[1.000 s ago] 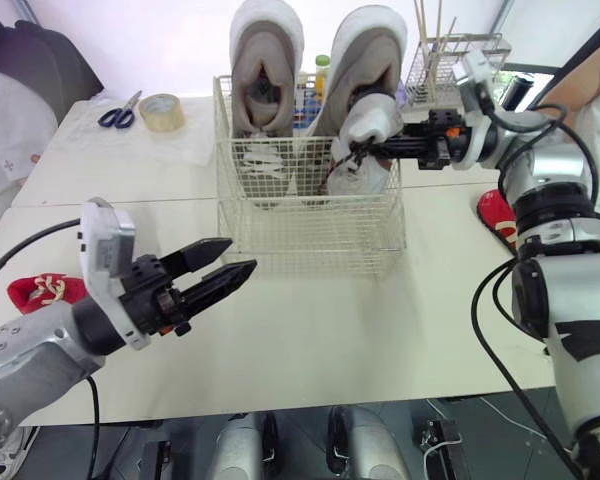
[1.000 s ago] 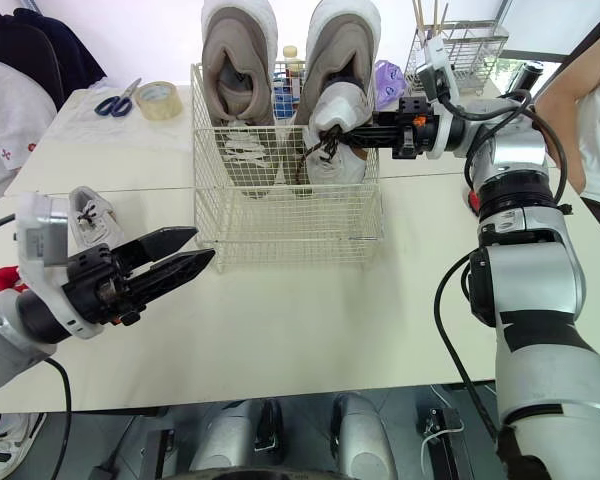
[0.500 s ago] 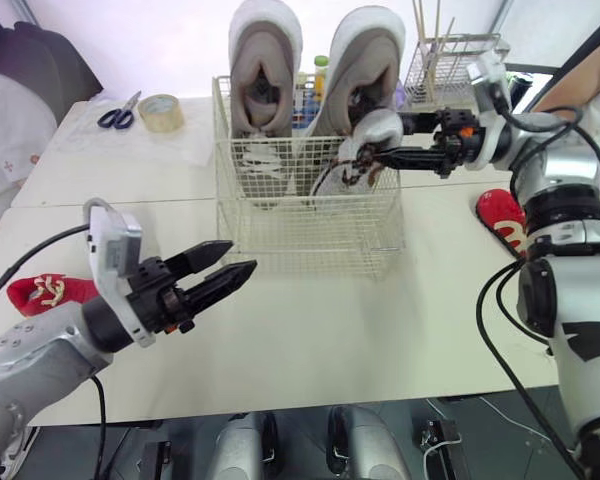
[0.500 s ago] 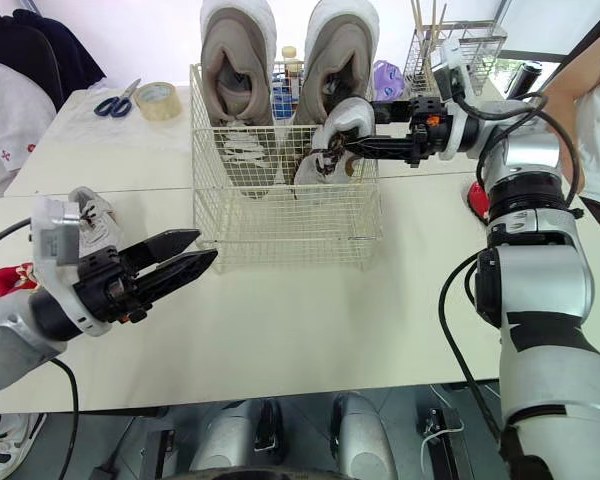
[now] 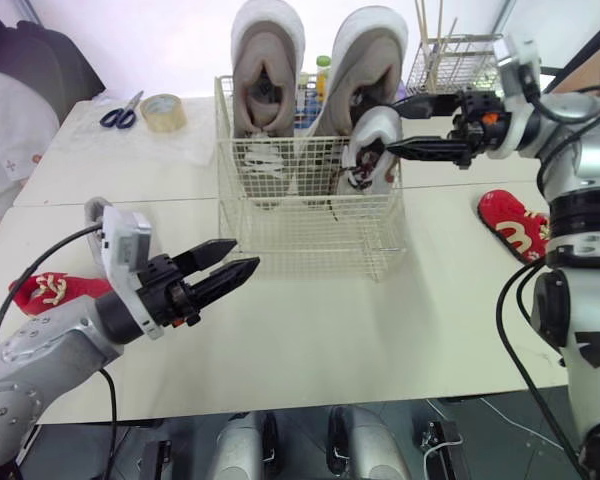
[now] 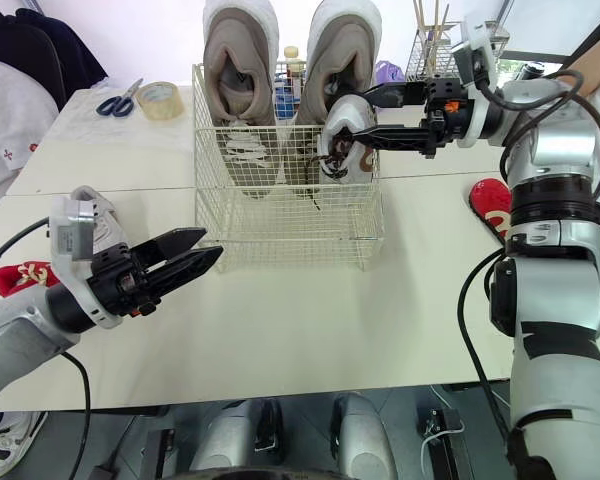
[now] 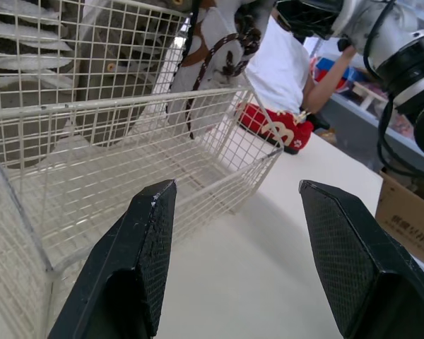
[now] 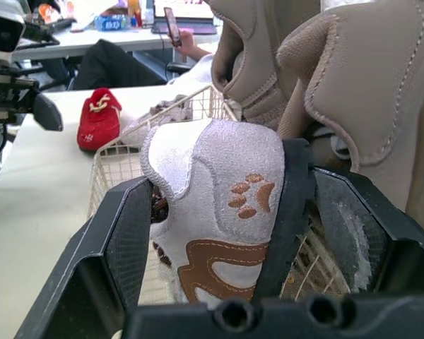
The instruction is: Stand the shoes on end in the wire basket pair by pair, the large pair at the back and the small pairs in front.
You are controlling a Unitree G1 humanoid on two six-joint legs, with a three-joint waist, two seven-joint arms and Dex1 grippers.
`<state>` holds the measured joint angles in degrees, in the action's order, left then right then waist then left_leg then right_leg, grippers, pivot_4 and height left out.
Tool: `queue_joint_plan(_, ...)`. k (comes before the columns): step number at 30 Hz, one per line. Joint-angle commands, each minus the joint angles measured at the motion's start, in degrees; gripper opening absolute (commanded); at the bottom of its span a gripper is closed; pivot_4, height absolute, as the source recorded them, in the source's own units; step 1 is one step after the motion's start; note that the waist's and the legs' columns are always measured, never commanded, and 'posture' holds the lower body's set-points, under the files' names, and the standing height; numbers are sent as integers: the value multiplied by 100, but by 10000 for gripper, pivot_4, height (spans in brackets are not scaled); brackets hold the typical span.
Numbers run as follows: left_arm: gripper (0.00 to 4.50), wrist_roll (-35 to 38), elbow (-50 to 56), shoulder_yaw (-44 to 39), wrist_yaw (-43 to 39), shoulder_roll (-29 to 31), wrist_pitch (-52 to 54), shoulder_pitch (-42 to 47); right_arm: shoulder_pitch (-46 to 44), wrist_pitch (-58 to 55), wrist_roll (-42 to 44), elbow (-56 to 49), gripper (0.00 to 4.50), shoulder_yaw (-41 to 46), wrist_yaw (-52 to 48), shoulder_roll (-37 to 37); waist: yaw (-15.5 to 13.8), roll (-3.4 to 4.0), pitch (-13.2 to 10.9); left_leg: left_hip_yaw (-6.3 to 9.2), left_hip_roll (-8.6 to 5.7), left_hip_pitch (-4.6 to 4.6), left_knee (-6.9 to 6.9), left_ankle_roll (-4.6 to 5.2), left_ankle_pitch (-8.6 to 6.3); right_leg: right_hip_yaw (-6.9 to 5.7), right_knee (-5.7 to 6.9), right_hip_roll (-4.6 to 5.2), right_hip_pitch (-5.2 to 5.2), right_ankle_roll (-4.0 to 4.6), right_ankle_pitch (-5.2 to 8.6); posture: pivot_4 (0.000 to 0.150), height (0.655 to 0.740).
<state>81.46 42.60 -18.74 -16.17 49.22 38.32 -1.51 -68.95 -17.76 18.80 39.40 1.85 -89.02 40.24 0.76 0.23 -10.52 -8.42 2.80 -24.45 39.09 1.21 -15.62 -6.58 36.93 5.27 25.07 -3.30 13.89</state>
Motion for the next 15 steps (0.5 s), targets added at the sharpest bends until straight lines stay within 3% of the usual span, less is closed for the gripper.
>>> queue_joint_plan(1, 28704, -94, 41, -35, -63, -50, -32, -4, 110, -146, 88, -442, 37021, 147, 130, 185, 0, 0, 0, 0, 0, 0, 0, 0, 0, 0, 1, 0, 0, 0, 0, 1500, 7400)
queue_joint_plan(6, 28704, -160, 0, -19, -99, -107, -10, 11, 365, -258, 145, -674, 37021, 143, 171, 202, 4, 0, 0, 0, 0, 1, 0, 0, 0, 1, 4, -1, 1, 0, 0, 1500, 7400)
queue_joint_plan(15, 28704, -229, -66, 15, -146, -151, 26, 82, 368, 680, -305, -70, 37021, 31, 625, 161, -7, -1, 1, -1, -1, 3, 4, -1, 1, -1, 8, -2, 0, 0, 0, 1500, 7400)
